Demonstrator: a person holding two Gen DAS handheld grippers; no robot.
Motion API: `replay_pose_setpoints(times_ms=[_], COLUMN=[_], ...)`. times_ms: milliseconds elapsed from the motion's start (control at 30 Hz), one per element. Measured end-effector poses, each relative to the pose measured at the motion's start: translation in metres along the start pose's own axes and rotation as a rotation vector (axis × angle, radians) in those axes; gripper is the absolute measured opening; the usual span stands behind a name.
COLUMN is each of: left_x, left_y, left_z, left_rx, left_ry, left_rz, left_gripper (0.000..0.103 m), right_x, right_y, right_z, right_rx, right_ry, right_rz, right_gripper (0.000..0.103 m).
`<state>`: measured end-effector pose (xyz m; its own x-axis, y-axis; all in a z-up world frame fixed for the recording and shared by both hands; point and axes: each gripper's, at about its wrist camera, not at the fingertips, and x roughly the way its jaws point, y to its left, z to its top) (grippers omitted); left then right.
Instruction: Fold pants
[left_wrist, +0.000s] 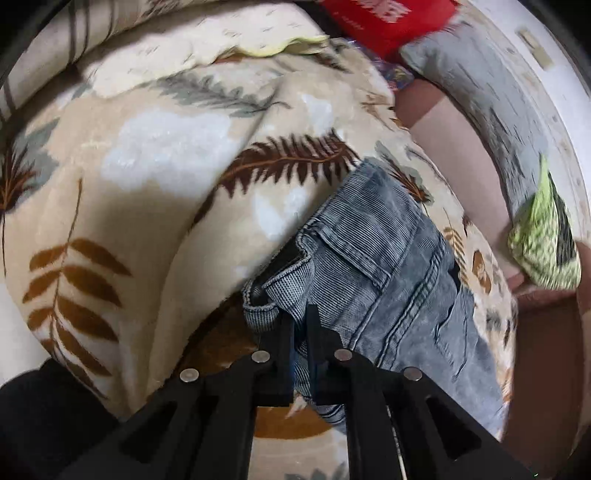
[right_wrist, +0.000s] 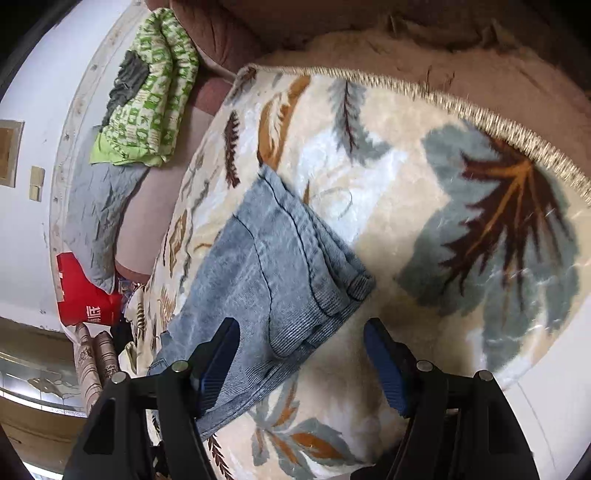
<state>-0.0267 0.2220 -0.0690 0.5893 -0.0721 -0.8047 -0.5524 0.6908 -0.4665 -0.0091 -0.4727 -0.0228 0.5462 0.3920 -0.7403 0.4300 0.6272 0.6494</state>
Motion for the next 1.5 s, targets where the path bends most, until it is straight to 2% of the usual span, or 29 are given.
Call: replay_pose_setpoints(times_ms=[33, 167, 200, 233, 300, 367, 500, 533, 600, 633, 667, 700, 733, 767, 800, 900, 933, 967, 1100, 1167, 1233, 1267, 1300, 1333, 1367, 1400, 1433, 1467, 1500], left_x=[0.000, 0.004, 0.005, 0.006, 0.006, 0.007, 0.008, 0.007, 0.005, 0.003, -0.001, -0.008, -0.014, -0.025, -0.035, -0.061, -0.066, -0.068, -0.054, -0.038, -0.010, 0.014, 0.025, 0.026, 0.022, 0.018, 0.016, 0.016, 0.016], left_y=[-0.004, -0.003, -0.005, -0.008, -0.008, -0.007, -0.007, -0.008, -0.010, -0.010, -0.008, -0.007, -0.006, -0.008, -0.011, -0.029, -0.039, -0.049, -0.091, -0.101, -0.103, -0.097, -0.091, -0.088, -0.089, -0.091, -0.091, -0.090, -0.090], left_z=[-0.001, 0.001, 0.000, -0.001, -0.002, 0.000, -0.001, -0.002, -0.003, -0.003, -0.002, -0.001, -0.001, -0.001, -0.001, -0.003, -0.003, -0.003, -0.009, -0.013, -0.017, -0.018, -0.019, -0.021, -0.023, -0.025, -0.026, -0.026, -0.026], left_rx=[0.029, 0.028, 0.041, 0.062, 0.081, 0.082, 0.098, 0.105, 0.120, 0.122, 0.117, 0.105, 0.099, 0.099, 0.109, 0.166, 0.196, 0.228, 0.353, 0.378, 0.410, 0.415, 0.411, 0.420, 0.442, 0.460, 0.464, 0.462, 0.456], left_ry=[-0.005, 0.005, 0.006, 0.004, -0.001, 0.002, -0.009, -0.011, -0.003, 0.005, 0.014, 0.019, 0.018, 0.007, -0.018, -0.111, -0.131, -0.144, -0.130, -0.097, -0.046, -0.006, 0.010, -0.013, -0.036, -0.040, -0.050, -0.050, -0.052], left_rz=[0.009, 0.004, 0.006, 0.012, 0.010, 0.000, 0.010, 0.016, 0.020, 0.016, 0.009, 0.002, 0.001, 0.003, 0.003, 0.007, -0.002, -0.017, -0.080, -0.090, -0.056, 0.012, 0.034, 0.018, 0.011, 0.012, 0.005, 0.004, 0.004], left_gripper=[0.008, 0.009, 0.009, 0.009, 0.009, 0.010, 0.010, 0.010, 0.012, 0.013, 0.019, 0.027, 0.031, 0.037, 0.042, 0.046, 0.046, 0.047, 0.048, 0.049, 0.053, 0.053, 0.053, 0.053, 0.053, 0.053, 0.053, 0.053, 0.053], right_x=[-0.003, 0.006, 0.011, 0.016, 0.021, 0.013, -0.009, -0.004, 0.031, 0.033, 0.020, 0.014, 0.007, -0.005, -0.014, -0.038, -0.041, -0.036, 0.030, 0.072, 0.116, 0.142, 0.162, 0.176, 0.179, 0.171, 0.163, 0.154, 0.150], right_y=[0.001, -0.003, -0.004, -0.006, -0.004, 0.015, 0.056, 0.054, 0.025, 0.016, 0.018, 0.024, 0.031, 0.038, 0.043, 0.056, 0.064, 0.080, 0.142, 0.172, 0.191, 0.197, 0.199, 0.196, 0.189, 0.185, 0.187, 0.194, 0.205], right_z=[0.001, 0.006, 0.009, 0.011, 0.013, 0.011, 0.003, 0.005, 0.013, 0.013, 0.014, 0.014, 0.014, 0.013, 0.013, 0.017, 0.017, 0.017, 0.002, -0.011, -0.018, -0.016, -0.011, 0.000, 0.012, 0.019, 0.021, 0.020, 0.017], right_rx=[-0.004, 0.048, 0.060, 0.073, 0.065, -0.039, -0.242, -0.253, -0.189, -0.146, -0.150, -0.177, -0.208, -0.231, -0.245, -0.247, -0.253, -0.290, -0.372, -0.422, -0.452, -0.467, -0.489, -0.480, -0.414, -0.344, -0.332, -0.356, -0.406], right_ry=[-0.007, 0.001, 0.004, 0.011, 0.016, -0.021, -0.139, -0.145, -0.003, 0.017, -0.023, -0.033, -0.049, -0.085, -0.124, -0.208, -0.229, -0.206, 0.099, 0.230, 0.316, 0.352, 0.348, 0.304, 0.254, 0.227, 0.207, 0.183, 0.177], right_rz=[0.003, 0.030, 0.021, 0.006, -0.025, -0.076, -0.145, -0.175, -0.238, -0.194, -0.169, -0.191, -0.235, -0.286, -0.293, -0.281, -0.260, -0.190, 0.114, 0.186, 0.187, 0.152, 0.094, 0.002, -0.049, 0.033, 0.090, 0.090, 0.052], right_gripper=[0.073, 0.071, 0.064, 0.046, 0.018, 0.014, 0.013, 0.014, 0.020, 0.020, 0.022, 0.038, 0.074, 0.081, 0.081, 0.081, 0.081, 0.081, 0.081, 0.081, 0.081, 0.081, 0.078, 0.076, 0.074, 0.074, 0.074, 0.074, 0.075])
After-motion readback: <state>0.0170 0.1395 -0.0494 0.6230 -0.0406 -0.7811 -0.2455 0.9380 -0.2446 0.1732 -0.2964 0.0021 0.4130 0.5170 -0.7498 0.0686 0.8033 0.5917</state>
